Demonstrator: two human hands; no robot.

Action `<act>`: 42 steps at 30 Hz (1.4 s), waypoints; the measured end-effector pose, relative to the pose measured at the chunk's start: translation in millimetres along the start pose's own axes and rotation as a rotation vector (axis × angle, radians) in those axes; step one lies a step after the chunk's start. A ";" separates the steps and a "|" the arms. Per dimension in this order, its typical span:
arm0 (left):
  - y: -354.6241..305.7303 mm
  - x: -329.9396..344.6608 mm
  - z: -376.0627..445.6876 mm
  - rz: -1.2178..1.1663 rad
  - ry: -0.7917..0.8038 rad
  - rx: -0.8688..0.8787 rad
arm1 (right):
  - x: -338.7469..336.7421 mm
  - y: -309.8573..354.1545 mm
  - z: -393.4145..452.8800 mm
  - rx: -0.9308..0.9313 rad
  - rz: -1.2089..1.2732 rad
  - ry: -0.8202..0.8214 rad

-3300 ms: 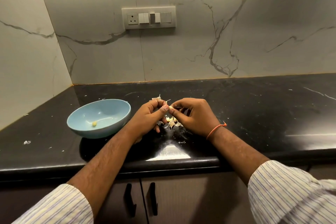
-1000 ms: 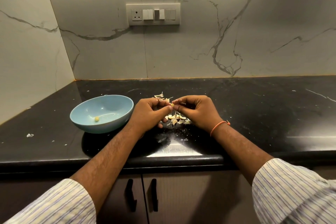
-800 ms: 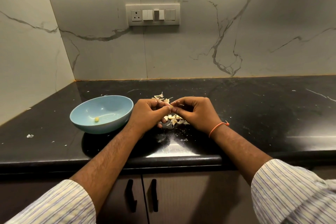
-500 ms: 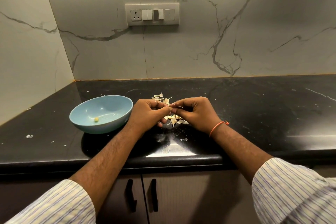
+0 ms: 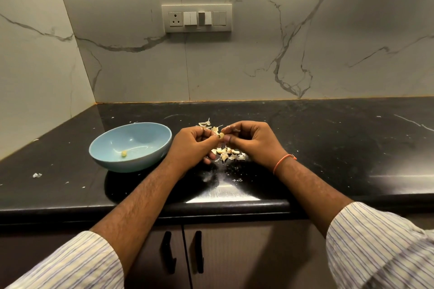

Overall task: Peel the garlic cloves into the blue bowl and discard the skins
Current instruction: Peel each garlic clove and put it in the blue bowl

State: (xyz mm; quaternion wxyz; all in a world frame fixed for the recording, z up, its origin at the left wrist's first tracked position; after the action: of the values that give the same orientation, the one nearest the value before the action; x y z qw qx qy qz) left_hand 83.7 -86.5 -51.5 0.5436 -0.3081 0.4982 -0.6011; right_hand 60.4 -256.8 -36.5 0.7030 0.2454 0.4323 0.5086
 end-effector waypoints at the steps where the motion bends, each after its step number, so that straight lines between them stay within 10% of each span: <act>1: -0.8 0.1 -0.4 -0.004 0.000 0.004 | -0.5 -1.3 0.4 0.013 0.007 -0.003; 27: -10.1 0.7 -6.2 -0.108 0.037 0.009 | -5.4 -2.3 -3.2 0.112 0.054 0.003; 42: -31.6 4.2 -12.5 0.332 -0.030 0.321 | -0.2 -9.5 -5.9 0.169 0.065 0.037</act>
State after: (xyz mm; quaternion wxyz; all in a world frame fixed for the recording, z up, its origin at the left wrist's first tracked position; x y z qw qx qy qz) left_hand 60.5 -90.0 -26.7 0.6844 -0.1406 0.4317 -0.5704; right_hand 60.1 -261.0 -46.8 0.6549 0.3085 0.4784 0.4970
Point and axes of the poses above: each hand's wrist, its own z-axis towards the middle knuckle, its own x-axis out of the palm, y = z × x, the point moved 10 cm from there along z, towards the middle knuckle, and after that the axes turned 7 degrees about -z, right-handed, at the moved point
